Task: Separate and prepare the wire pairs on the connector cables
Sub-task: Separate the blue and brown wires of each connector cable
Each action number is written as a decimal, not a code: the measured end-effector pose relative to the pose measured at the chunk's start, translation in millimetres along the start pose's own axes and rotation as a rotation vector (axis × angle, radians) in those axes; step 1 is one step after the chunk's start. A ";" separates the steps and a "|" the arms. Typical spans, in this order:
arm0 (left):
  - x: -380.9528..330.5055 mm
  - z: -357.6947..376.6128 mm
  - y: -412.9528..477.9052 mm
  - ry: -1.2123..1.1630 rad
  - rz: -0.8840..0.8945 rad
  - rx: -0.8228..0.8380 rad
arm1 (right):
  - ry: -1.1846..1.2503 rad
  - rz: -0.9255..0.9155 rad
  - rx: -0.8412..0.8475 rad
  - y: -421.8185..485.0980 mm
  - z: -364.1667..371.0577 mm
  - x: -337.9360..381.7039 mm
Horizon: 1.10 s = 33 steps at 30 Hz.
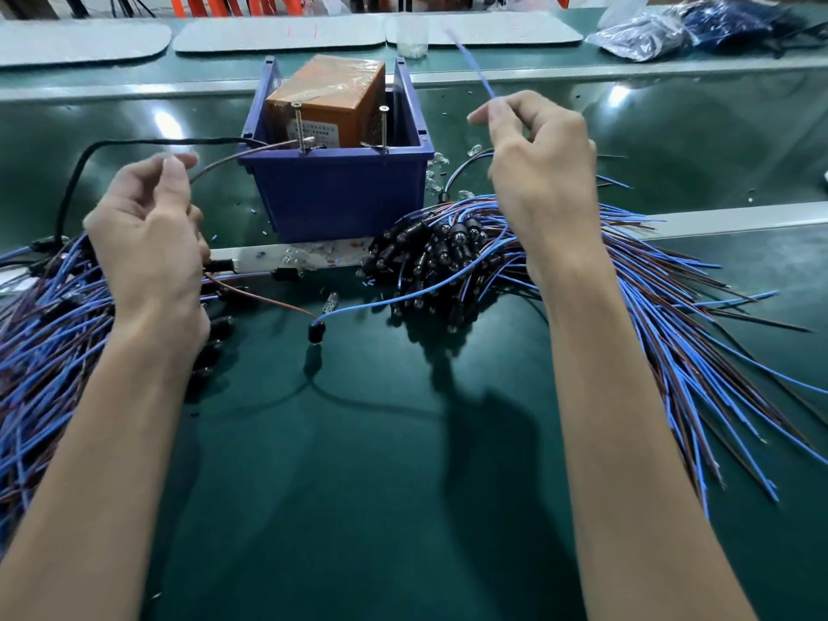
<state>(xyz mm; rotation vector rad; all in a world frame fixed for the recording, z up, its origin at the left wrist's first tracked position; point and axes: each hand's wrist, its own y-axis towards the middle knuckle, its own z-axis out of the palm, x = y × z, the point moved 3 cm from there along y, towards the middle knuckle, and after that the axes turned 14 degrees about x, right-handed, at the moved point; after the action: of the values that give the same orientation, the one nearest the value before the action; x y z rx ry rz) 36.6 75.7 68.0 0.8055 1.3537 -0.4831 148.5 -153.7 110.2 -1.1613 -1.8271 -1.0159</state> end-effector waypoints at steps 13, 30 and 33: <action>9.0 1.3 4.1 -0.012 -0.111 0.294 | -0.030 0.087 0.046 6.9 3.0 -10.3; 16.8 23.3 -9.0 0.208 -0.166 0.137 | -0.085 0.128 0.272 7.6 21.6 -16.7; 16.0 23.7 -10.0 0.193 -0.168 0.165 | -0.094 0.105 0.315 6.3 21.8 -15.2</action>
<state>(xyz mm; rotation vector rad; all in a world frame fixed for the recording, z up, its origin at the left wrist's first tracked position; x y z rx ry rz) 48.0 53.7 50.5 0.8954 1.5837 -0.6685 155.8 -137.9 89.1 -1.1115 -1.8958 -0.5956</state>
